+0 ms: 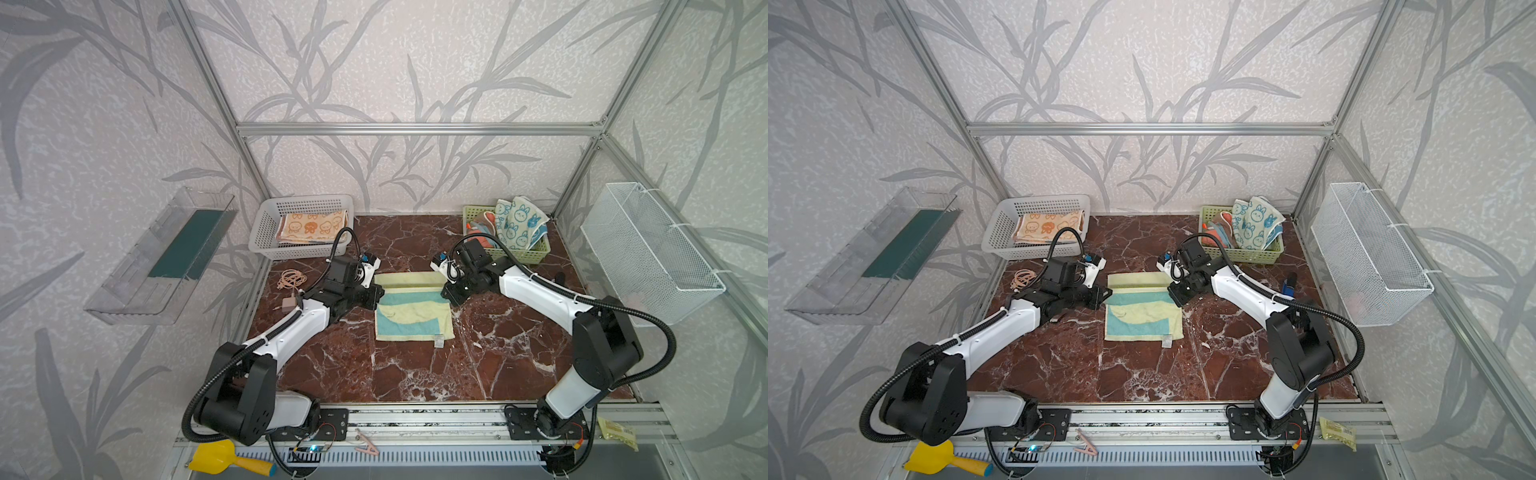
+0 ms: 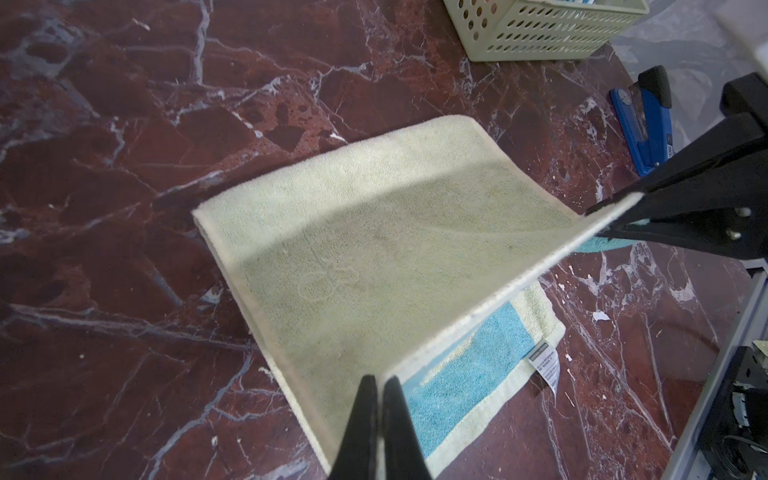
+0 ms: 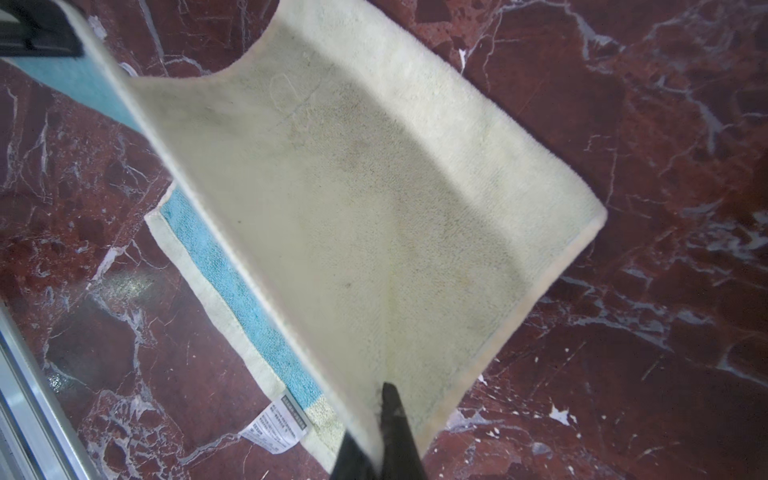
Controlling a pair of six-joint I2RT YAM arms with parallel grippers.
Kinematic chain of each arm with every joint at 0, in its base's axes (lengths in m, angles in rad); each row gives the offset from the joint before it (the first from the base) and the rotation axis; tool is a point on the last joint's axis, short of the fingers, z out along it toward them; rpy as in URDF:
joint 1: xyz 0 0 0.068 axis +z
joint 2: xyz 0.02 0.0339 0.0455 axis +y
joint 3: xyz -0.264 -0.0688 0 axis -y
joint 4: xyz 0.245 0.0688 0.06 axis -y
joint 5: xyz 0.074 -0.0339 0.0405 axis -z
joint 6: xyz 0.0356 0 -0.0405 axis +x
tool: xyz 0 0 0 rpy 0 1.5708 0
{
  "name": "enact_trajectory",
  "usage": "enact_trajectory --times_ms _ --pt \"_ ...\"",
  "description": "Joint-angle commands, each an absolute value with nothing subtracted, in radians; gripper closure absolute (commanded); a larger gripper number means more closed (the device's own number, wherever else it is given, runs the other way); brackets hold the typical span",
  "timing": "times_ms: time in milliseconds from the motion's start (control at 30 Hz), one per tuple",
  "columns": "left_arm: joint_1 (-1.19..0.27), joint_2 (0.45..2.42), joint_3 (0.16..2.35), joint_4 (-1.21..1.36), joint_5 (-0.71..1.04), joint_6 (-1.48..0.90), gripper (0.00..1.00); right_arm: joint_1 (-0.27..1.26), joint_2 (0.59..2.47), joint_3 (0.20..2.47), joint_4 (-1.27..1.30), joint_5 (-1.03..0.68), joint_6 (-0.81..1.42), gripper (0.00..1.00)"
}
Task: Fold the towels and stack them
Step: 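Fold the far edge toward the robot over the towel with both grippers, then open both grippers to release the folded edge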
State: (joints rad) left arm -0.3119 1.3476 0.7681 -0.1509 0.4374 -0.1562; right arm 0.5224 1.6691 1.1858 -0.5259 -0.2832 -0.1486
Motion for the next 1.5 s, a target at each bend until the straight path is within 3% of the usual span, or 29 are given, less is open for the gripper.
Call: enact_trajectory --times_ms 0,600,1000,1100,1267,1467 --pt "-0.282 1.328 0.728 -0.255 0.278 -0.215 1.00 0.510 1.657 1.134 -0.608 -0.196 -0.110 1.00" --pt "-0.282 1.283 0.753 -0.348 0.276 -0.231 1.00 0.548 1.569 1.155 -0.675 -0.151 -0.048 1.00" --pt "-0.287 1.336 0.652 -0.283 0.287 -0.311 1.00 0.558 1.618 0.977 -0.575 -0.200 0.019 0.95" --pt "-0.287 1.334 0.631 -0.279 0.270 -0.329 0.87 0.558 1.630 0.983 -0.579 -0.207 0.020 0.87" --pt "-0.287 1.272 0.598 -0.292 0.248 -0.355 0.66 0.563 1.581 0.970 -0.638 -0.312 0.030 0.59" --pt "-0.287 1.153 0.562 -0.270 0.197 -0.378 0.64 0.564 1.463 0.924 -0.688 -0.464 0.041 0.50"
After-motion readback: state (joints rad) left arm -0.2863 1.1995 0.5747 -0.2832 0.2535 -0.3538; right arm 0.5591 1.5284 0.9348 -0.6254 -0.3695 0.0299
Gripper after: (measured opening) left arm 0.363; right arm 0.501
